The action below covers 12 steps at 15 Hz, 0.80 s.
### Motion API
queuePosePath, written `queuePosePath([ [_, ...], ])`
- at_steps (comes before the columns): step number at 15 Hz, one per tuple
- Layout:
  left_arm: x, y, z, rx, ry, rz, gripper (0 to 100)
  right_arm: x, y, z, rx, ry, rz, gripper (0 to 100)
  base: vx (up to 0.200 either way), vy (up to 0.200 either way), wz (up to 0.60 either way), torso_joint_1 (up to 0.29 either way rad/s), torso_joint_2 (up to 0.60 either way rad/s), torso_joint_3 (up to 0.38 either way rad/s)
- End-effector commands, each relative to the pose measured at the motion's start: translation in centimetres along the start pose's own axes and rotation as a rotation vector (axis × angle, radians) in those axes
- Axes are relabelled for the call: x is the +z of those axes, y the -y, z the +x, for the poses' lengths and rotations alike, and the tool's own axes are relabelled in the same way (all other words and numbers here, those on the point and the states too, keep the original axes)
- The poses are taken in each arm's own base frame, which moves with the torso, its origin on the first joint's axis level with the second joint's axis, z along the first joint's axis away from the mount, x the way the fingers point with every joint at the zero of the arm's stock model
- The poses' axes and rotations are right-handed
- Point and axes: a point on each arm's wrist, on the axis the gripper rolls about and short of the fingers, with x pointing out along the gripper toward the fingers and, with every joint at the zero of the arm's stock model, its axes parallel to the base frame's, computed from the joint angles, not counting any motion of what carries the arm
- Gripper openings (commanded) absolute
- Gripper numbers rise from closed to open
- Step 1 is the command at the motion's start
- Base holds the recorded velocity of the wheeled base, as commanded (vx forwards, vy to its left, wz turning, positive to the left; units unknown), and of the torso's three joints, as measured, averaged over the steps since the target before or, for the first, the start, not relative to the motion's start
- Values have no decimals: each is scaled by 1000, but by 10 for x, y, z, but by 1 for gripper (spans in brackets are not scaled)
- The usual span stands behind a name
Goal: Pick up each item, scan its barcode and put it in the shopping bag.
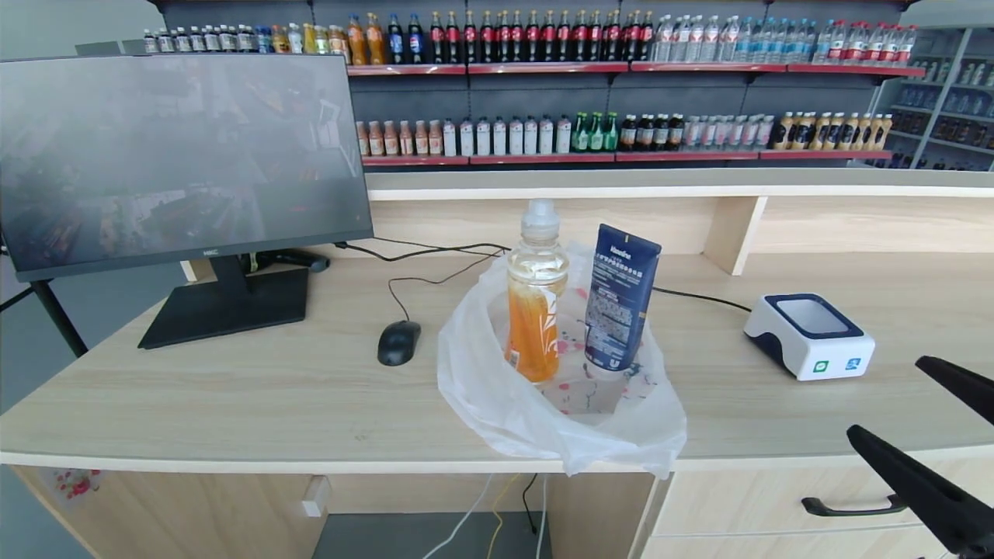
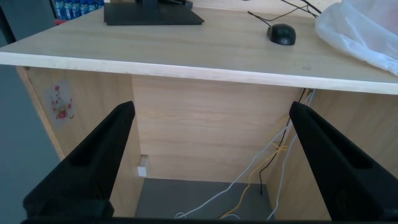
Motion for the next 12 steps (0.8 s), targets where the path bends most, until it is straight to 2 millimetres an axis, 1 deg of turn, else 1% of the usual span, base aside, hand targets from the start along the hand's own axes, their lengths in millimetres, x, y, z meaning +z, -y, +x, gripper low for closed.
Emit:
queuePosePath([
  [1,0,0,0,0,1,-1,100,1,-11,-54,-16,38,-17,100,0,0,0,0,0,0],
  [4,0,0,0,0,1,-1,100,-20,-21,-90,-12,-34,-1,100,0,0,0,0,0,0],
  [7,0,0,0,0,0,-1,100,-42,-29,-116,-11,-71,6,100,0,0,0,0,0,0],
  [9,0,0,0,0,1,-2,100,-45,-29,-117,-37,-80,1,100,0,0,0,0,0,0],
  [11,0,0,0,0,0,-2,100,-52,-29,-116,-41,-112,-3,100,0,0,0,0,0,0],
  [12,0,0,0,0,1,-2,100,-60,-31,-120,-23,-156,-7,100,0,0,0,0,0,0],
])
